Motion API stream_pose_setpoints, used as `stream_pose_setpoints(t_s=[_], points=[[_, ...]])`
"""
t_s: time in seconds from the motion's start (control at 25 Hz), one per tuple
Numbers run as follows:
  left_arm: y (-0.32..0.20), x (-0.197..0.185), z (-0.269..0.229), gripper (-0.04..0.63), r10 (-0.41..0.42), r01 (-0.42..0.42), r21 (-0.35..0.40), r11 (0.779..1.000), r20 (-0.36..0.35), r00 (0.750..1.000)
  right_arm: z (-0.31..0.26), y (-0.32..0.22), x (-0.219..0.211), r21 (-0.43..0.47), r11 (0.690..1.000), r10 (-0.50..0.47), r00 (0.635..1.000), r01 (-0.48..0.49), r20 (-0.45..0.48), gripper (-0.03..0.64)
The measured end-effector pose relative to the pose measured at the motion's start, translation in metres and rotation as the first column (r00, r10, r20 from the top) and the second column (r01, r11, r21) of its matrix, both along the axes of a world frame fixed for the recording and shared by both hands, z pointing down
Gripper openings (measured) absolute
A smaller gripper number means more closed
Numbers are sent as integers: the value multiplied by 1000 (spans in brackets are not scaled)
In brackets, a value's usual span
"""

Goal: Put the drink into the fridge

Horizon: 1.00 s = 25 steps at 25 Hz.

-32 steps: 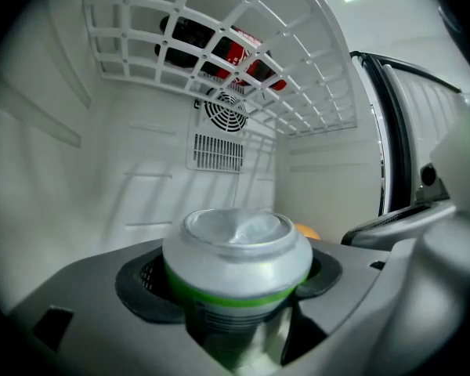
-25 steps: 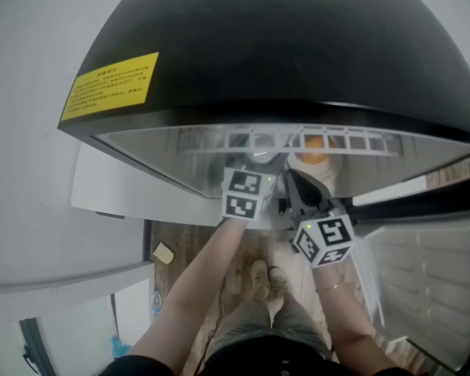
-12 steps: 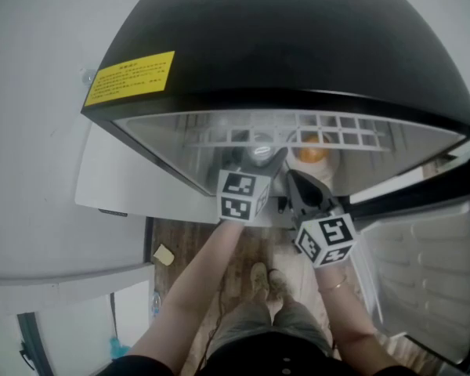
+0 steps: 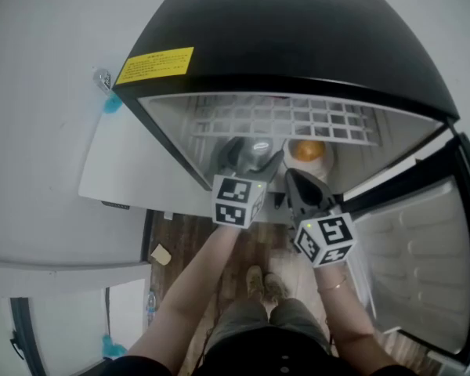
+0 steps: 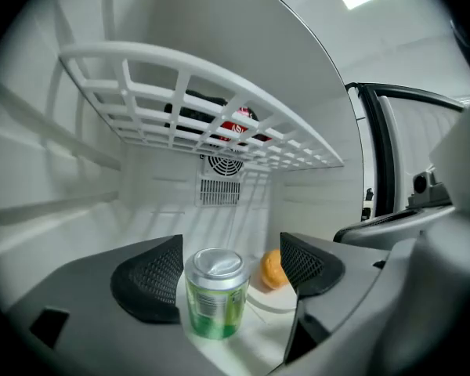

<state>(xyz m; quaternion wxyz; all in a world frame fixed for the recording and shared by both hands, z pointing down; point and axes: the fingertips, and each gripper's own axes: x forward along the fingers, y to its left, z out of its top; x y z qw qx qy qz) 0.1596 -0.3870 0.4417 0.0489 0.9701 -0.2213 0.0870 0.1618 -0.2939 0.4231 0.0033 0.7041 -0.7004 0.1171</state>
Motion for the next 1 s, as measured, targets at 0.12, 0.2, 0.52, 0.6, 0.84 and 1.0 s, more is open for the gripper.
stream_pose_setpoints(t_s=[0.12, 0.2, 0.52, 0.6, 0.84, 1.0], points=[[6, -11, -11, 381, -22, 22, -24, 999, -16, 1000, -9, 6, -4, 12, 1000, -15, 1000, 15, -14, 8], [12, -19, -20, 380, -31, 29, -39, 999, -37, 999, -12, 11, -7, 15, 1000, -26, 999, 27, -20, 8], [44, -43, -57, 371, -34, 31, -30, 999, -103, 994, -30, 24, -19, 44, 997, -60, 998, 61, -17, 8], [54, -44, -61, 348, -17, 14, -24, 1000, -109, 994, -37, 28, -21, 58, 996, -68, 997, 69, -22, 8], [80, -56, -76, 168, -3, 4, 11, 1000, -134, 991, -55, 40, -32, 84, 990, -108, 992, 113, -58, 8], [95, -62, -74, 87, 13, -14, -9, 1000, -148, 989, -59, 48, -39, 93, 986, -132, 988, 140, -82, 8]])
